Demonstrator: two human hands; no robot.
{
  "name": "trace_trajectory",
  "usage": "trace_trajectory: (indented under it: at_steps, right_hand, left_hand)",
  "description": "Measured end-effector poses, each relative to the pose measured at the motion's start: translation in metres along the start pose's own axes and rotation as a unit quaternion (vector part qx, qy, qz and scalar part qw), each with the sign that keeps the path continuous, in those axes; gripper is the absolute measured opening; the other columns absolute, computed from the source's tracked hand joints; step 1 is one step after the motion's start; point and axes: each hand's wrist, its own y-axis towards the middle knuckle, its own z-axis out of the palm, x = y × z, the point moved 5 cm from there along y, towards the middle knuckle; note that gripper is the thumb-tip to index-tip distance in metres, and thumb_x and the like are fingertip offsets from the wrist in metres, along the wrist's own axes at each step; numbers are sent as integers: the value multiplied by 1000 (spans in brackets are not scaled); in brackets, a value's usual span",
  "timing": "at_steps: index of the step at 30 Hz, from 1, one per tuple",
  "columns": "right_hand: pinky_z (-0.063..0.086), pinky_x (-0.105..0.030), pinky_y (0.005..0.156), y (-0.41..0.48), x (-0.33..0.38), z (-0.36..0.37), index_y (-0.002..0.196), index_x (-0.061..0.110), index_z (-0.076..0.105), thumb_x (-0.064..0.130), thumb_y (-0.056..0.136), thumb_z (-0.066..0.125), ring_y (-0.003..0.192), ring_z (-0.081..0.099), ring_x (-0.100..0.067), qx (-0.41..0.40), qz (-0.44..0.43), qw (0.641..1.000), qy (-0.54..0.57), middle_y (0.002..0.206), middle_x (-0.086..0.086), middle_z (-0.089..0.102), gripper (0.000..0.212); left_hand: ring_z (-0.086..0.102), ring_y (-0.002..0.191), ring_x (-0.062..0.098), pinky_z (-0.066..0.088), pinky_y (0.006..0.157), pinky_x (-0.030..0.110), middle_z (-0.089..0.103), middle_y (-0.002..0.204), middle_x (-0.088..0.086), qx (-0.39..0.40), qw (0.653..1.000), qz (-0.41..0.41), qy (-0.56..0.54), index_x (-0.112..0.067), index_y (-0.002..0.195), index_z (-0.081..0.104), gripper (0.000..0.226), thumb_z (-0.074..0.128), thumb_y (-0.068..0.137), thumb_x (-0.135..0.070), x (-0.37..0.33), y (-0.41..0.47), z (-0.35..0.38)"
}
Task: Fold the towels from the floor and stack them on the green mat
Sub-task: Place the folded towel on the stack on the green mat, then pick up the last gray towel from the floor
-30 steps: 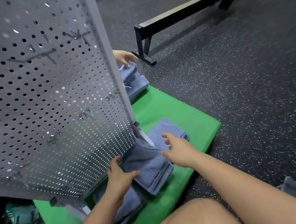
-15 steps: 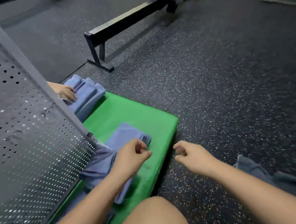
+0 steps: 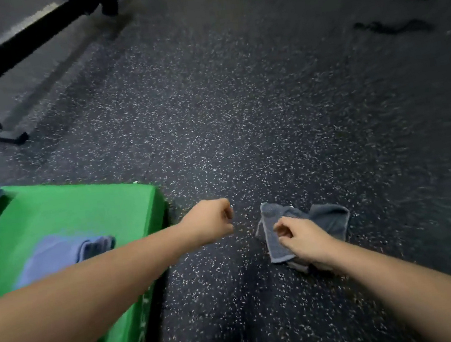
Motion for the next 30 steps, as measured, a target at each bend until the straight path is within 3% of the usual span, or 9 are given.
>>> trace_trajectory:
  at_steps: [4, 8, 12, 17, 20, 22, 26, 30]
  right_hand:
    - [51, -29, 96, 4, -81, 7, 131, 23, 66, 21, 103, 61, 112, 66, -14, 2, 50, 999, 12, 125, 4, 73, 28]
    - [54, -33, 92, 7, -141, 22, 126, 28, 66, 21, 102, 56, 105, 66, -16, 9, 77, 997, 15, 122, 5, 74, 27]
    - [54, -38, 97, 9, -183, 51, 129, 26, 66, 22, 102, 58, 111, 67, -22, 36, 82, 996, -6, 128, -1, 71, 29]
    - [50, -39, 104, 13, -226, 80, 133, 26, 62, 24, 102, 60, 115, 62, -23, 72, 85, 993, -41, 126, 1, 58, 31]
    - [52, -42, 104, 13, -255, 89, 133, 28, 59, 24, 102, 59, 113, 63, -22, 79, 112, 989, -59, 130, 3, 53, 31]
    - [53, -44, 105, 13, -273, 91, 140, 27, 53, 20, 101, 60, 117, 63, -24, 75, 134, 986, -64, 137, 2, 52, 40]
    - [56, -46, 103, 15, -291, 96, 146, 26, 44, 22, 100, 67, 120, 64, -25, 54, 149, 986, -56, 146, 2, 49, 52]
    - [55, -46, 101, 22, -294, 104, 137, 27, 47, 37, 95, 77, 120, 60, -25, 28, 148, 987, -51, 136, 1, 51, 52]
  left_hand:
    - [69, 100, 22, 60, 89, 39, 76, 110, -1, 54, 996, 34, 59, -21, 118, 66, 27, 70, 92, -25, -38, 53, 63]
    - [67, 95, 19, 61, 90, 38, 72, 108, -5, 92, 992, 55, 68, -25, 119, 66, 27, 70, 92, -28, -59, 90, 141]
    - [64, 112, 26, 58, 99, 43, 56, 128, 1, 141, 982, 64, 106, -27, 124, 67, 33, 73, 91, -27, -61, 108, 216]
    - [45, 134, 31, 50, 111, 51, 36, 145, 2, 188, 961, 58, 196, -33, 140, 60, 51, 74, 91, -28, -55, 123, 273]
    - [47, 137, 33, 50, 109, 52, 33, 152, 2, 161, 965, 49, 201, -25, 140, 50, 55, 67, 91, -8, -49, 131, 288]
    - [55, 126, 32, 53, 99, 48, 43, 140, 0, 120, 976, 45, 177, -22, 132, 45, 53, 62, 87, 2, -45, 138, 293]
    - [59, 105, 29, 44, 78, 37, 53, 118, -1, 38, 989, 35, 138, -23, 112, 42, 40, 60, 87, 3, -40, 147, 296]
    - [57, 104, 26, 40, 73, 34, 52, 116, -4, 13, 989, 42, 143, -19, 113, 59, 25, 55, 95, -3, -36, 158, 298]
